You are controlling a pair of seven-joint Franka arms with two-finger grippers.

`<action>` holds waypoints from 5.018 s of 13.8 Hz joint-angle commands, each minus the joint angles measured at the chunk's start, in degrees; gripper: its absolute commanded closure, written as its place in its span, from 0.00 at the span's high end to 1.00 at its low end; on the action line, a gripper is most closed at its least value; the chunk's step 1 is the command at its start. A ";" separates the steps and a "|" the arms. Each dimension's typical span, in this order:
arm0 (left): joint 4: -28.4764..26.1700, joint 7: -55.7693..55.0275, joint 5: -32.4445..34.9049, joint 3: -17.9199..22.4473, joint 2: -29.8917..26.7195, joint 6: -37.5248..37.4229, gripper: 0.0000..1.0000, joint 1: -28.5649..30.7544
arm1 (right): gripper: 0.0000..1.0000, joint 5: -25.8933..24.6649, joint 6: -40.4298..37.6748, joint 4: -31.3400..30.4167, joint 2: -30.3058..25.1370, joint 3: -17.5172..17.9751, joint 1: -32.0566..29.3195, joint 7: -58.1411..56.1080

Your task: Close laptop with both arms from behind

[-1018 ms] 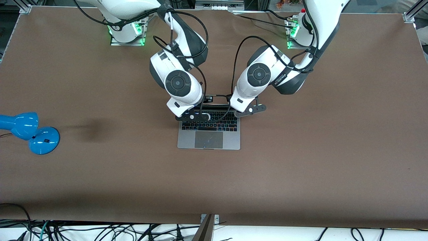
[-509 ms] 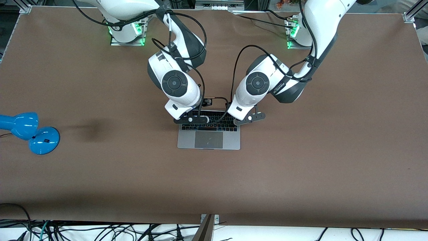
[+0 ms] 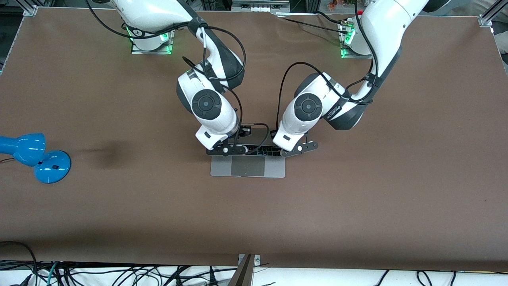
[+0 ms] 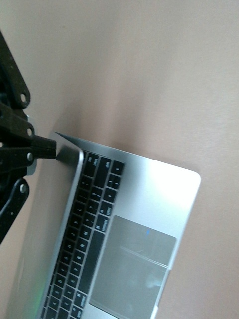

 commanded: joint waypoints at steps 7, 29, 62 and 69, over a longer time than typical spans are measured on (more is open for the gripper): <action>6.54 -0.91 4.13 1.10 4.90 -0.80 0.00 -0.51 | 0.00 -0.97 1.18 0.37 0.52 -0.40 -0.34 -2.57; 13.13 -1.17 5.45 3.73 11.67 -0.45 0.00 -3.06 | 0.00 -2.12 12.61 0.37 7.91 -1.98 -0.51 -5.73; 22.10 -2.84 7.03 5.05 20.38 -0.28 0.00 -6.66 | 0.01 -2.03 18.85 0.81 13.01 -3.83 -0.51 -8.37; 20.70 -2.40 7.30 4.88 16.17 -2.29 0.12 -4.91 | 0.67 -1.50 4.81 8.44 11.78 -3.65 -1.30 -3.10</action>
